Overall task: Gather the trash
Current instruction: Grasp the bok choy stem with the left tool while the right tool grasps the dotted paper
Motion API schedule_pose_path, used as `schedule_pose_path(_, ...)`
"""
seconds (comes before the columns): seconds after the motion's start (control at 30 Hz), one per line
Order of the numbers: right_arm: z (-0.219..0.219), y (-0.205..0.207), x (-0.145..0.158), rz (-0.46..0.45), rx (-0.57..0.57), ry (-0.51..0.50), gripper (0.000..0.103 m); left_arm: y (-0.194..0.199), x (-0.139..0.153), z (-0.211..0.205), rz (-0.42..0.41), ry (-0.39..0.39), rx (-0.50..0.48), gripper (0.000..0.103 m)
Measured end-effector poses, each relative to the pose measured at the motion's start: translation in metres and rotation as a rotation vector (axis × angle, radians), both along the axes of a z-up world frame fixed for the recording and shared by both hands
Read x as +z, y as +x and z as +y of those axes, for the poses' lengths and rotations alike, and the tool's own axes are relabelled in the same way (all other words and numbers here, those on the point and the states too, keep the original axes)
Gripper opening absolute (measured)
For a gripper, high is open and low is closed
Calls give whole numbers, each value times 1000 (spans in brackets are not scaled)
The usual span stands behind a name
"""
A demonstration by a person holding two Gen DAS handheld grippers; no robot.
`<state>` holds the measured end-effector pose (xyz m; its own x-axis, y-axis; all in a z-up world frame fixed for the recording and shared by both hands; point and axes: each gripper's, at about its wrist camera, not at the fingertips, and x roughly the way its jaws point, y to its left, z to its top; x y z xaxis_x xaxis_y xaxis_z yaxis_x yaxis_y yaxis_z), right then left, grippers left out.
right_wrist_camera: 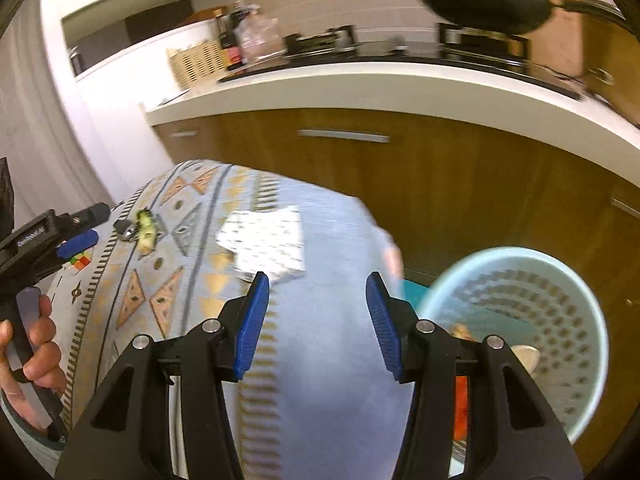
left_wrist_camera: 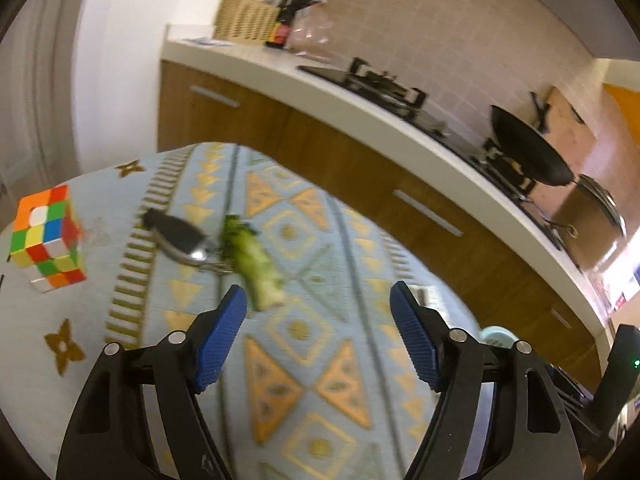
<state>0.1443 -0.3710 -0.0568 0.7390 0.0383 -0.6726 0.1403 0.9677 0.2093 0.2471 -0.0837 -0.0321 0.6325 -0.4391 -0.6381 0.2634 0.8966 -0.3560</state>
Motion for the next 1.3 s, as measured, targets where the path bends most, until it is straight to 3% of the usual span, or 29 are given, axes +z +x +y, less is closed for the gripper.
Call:
schedule_pose_path(0.23,22,39,-12,9,19,-13,47,32,-28,-5,74,75,10,66)
schedule_pose_path(0.43,17,50,-15,16,6,-23,59,54,-50,-30,125,193,26,56)
schedule_pose_path(0.53,16,55,-21,30,13,-18,62,55,-53,-37,83,271,40,44)
schedule_pose_path(0.6,18,60,-24,36,21,-7,65,53,-55,-37,58,309,56,30)
schedule_pose_path(0.7,25,67,-30,51,31,-6,69,48,-56,-31,39,273,53,22)
schedule_pose_path(0.9,38,82,-43,107,31,-49,78,26,-45,-37,-35,138,-48,21)
schedule_pose_path(1.03,41,90,-49,147,34,-69,78,21,-46,-49,-47,130,-114,21)
schedule_pose_path(1.13,44,94,-51,158,21,-90,76,21,-47,-53,-49,143,-124,21)
schedule_pose_path(1.27,46,93,-51,145,8,-114,49,22,-48,-54,-54,153,-124,21)
schedule_pose_path(1.3,46,91,-50,137,3,-117,46,22,-48,-54,-57,156,-123,21)
